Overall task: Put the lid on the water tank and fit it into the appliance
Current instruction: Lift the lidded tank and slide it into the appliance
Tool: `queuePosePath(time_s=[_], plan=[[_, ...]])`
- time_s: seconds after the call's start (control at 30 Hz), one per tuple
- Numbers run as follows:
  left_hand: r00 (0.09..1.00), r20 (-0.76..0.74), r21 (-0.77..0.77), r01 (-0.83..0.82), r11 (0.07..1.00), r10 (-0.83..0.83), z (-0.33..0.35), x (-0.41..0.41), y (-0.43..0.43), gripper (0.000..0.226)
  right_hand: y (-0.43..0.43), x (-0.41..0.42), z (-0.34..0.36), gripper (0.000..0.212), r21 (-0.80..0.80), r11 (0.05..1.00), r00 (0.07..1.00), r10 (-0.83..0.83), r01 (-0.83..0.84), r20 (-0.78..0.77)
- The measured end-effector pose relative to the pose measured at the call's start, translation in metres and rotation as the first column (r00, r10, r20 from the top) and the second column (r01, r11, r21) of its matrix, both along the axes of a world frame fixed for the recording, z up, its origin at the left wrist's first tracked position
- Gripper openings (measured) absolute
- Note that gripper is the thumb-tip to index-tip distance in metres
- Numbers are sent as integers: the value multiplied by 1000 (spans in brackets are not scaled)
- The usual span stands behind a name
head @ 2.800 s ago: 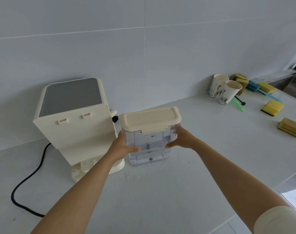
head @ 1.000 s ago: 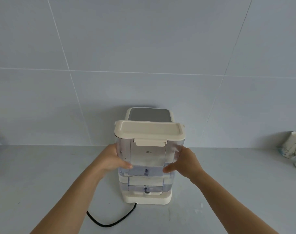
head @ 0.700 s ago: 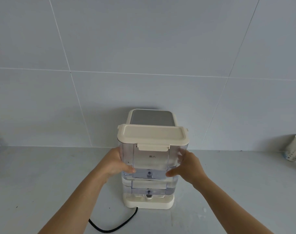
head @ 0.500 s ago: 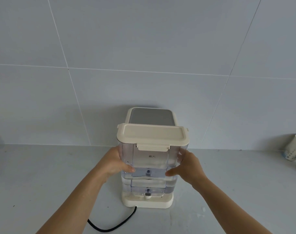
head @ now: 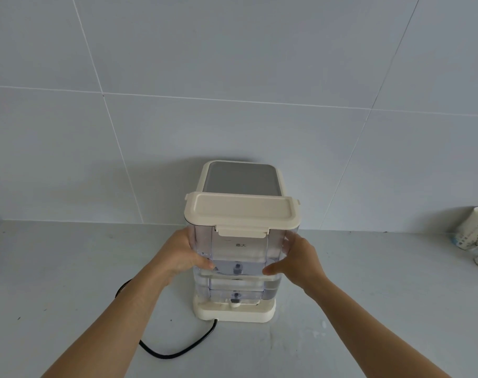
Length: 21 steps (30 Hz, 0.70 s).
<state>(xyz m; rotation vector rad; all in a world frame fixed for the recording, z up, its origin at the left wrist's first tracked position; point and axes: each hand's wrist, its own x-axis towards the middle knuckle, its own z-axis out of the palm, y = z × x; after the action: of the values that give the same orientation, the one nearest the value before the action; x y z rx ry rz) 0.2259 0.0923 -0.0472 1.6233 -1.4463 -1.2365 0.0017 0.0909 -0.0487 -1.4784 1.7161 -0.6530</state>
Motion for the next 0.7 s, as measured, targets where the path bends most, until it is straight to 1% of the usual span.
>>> queuePosePath(time_s=[0.2, 0.4, 0.53, 0.7], plan=[[1000, 1, 7, -23, 1000, 23, -13, 1, -1, 36, 1, 0, -11, 79, 6, 1000, 1000, 5, -5, -9], [1000, 3, 14, -10, 1000, 10, -20, 1, -1, 35, 2, 0, -19, 80, 13, 1000, 1000, 9, -9, -10], [1000, 4, 12, 24, 1000, -24, -22, 0, 1, 39, 2, 0, -23, 79, 5, 1000, 1000, 8, -8, -14], [999, 8, 10, 31, 999, -31, -23, 1, 1, 40, 2, 0, -27, 78, -3, 1000, 1000, 5, -5, -2]])
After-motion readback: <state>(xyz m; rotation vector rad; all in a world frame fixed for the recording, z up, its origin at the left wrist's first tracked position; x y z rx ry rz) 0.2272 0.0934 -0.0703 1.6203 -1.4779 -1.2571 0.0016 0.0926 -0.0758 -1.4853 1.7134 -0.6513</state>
